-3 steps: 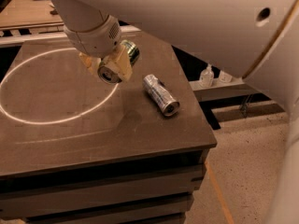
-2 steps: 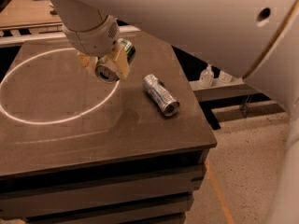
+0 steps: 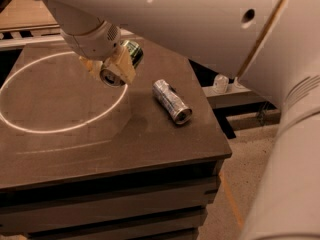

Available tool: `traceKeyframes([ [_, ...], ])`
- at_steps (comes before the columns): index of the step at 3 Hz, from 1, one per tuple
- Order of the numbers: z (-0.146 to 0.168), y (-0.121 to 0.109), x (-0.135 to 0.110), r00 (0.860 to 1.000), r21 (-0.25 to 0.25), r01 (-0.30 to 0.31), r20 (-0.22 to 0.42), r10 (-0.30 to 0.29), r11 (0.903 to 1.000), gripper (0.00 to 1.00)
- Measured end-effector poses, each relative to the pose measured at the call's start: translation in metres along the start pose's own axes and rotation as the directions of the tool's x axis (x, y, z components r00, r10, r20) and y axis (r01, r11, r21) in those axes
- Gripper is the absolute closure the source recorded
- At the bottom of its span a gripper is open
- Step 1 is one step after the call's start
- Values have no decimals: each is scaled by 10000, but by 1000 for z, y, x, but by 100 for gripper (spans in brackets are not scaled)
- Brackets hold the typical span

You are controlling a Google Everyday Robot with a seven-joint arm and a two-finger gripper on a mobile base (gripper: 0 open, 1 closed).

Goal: Place green can upright

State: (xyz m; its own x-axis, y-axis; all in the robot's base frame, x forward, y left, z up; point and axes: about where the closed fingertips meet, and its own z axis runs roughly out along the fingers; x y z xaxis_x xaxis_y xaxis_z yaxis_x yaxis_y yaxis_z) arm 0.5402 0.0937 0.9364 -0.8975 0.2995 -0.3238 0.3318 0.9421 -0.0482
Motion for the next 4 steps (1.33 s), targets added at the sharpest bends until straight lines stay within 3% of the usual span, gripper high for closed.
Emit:
traceKeyframes([
  [1, -1, 3, -7, 9989, 278, -313, 366, 303, 9991, 100],
  [2, -9, -11, -15, 9964, 251, -682, 520, 668, 9974, 100],
  [4, -6, -2, -21, 9966, 147, -557, 617, 547, 9983, 100],
])
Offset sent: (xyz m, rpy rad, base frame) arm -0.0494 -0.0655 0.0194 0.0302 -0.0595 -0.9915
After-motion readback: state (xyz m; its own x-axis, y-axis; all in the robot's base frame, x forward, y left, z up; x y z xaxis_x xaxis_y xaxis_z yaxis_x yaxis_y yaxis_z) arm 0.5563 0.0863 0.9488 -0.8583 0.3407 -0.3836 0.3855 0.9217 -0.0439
